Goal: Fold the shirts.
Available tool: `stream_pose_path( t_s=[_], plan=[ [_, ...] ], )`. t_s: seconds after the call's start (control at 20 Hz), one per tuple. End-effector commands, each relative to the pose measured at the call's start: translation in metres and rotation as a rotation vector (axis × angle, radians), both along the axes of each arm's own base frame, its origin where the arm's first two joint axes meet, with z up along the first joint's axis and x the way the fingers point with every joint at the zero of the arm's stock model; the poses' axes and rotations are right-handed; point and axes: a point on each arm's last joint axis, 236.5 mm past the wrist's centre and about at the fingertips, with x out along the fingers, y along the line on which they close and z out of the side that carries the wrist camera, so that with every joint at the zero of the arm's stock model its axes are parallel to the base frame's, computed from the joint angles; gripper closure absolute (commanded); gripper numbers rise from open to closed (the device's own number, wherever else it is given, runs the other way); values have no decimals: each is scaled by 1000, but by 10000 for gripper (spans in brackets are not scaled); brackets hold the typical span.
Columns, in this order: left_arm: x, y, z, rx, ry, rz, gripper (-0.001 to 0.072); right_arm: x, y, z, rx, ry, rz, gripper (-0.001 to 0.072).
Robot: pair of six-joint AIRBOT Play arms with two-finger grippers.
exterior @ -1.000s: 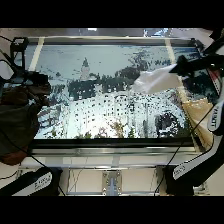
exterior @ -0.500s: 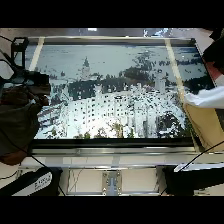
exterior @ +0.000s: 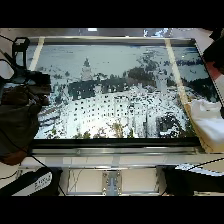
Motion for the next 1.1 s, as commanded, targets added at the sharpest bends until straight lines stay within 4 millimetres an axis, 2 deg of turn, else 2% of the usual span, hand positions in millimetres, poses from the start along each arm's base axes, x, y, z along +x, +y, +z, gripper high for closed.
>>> stream_pose_path(
  t_s=[0.0, 0.05, 0.15, 0.25, 0.3, 0.35, 0.4, 0.45, 0.5, 0.6, 0.7, 0.85, 0.95, 1.05],
  plan=[
    [0, -1, -1, -2, 2, -1, 697, -25, 27, -22, 96, 74, 4, 262],
    [0, -1, -1, -2, 2, -1, 697, -21, 26, -11, 83, 61, -32, 261],
    [0, -1, -1, -2, 2, -1, 697, 4, 19, 31, 17, -52, -104, 262],
    [0, -1, 0, -2, 1, -1, 697, 50, 19, 97, -43, -295, -105, 275],
    [0, -1, 0, -2, 1, -1, 697, 75, 27, 131, -63, -432, -65, 429],
    [0, -1, 0, -2, 1, -1, 697, 101, 45, 164, -74, -567, 11, 701],
    [0, -1, 0, -2, 1, -1, 697, 123, 74, 188, -82, -677, 143, 695],
    [0, -1, -1, -3, 2, -1, 697, 140, 104, 202, -88, -747, 273, 695],
    [0, -4, 0, -16, 1, -4, 697, 155, 140, 209, -75, -790, 416, 695],
    [0, -6, 0, -28, 1, -6, 697, 174, 208, 206, -44, -811, 683, 695],
    [0, -6, 0, -27, 1, -6, 697, 187, 250, 191, -77, -761, 832, 696],
    [-7, -6, -6, -27, 39, -7, 697, 192, 277, 171, -155, -679, 961, 694],
    [-16, -6, -11, -27, 82, -8, 697, 190, 280, 163, -187, -636, 999, 694],
    [-16, -6, -11, -27, 84, -7, 697, 189, 282, 162, -185, -630, 1003, 693]
  ],
)
